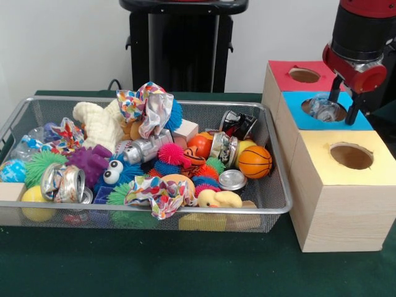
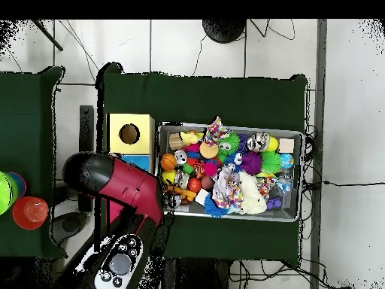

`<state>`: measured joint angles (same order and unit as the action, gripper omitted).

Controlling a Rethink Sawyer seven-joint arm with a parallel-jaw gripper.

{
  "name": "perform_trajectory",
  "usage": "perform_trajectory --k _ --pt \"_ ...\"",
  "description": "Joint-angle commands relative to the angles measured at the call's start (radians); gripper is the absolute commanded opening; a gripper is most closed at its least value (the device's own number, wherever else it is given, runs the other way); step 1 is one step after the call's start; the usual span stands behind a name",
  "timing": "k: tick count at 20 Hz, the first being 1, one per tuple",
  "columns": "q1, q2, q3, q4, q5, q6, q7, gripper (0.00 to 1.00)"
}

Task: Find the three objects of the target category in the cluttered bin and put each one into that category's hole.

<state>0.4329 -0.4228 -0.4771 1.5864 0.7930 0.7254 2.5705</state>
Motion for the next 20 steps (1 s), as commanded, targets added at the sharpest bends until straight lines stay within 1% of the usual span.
perform_trajectory --k 1,3,7,11,13,14,15,16,18,20 --pt "-0.073 0.090 0.096 -0.009 -0.066 -0.149 0.066 1.00" --pt "-0.072 0.112 0.086 -0.017 -0.078 -0.188 0.061 1.00" --pt "-0.092 0.108 0.130 0.017 -0.056 -0.312 0.038 1.00" --pt "-0.131 0.075 0.200 0.066 -0.045 -0.444 0.011 1.00" --pt "-0.182 0.045 0.283 0.106 -0.056 -0.559 -0.005 1.00" --pt "-0.221 0.026 0.339 0.131 -0.078 -0.631 -0.001 1.00" --pt "-0.255 0.012 0.382 0.147 -0.115 -0.694 0.021 1.00" --pt "-0.274 0.004 0.402 0.153 -0.163 -0.754 0.061 1.00" --pt "-0.291 -0.003 0.417 0.155 -0.221 -0.807 0.119 1.00" --pt "-0.265 0.000 0.374 0.137 -0.251 -0.795 0.145 1.00"
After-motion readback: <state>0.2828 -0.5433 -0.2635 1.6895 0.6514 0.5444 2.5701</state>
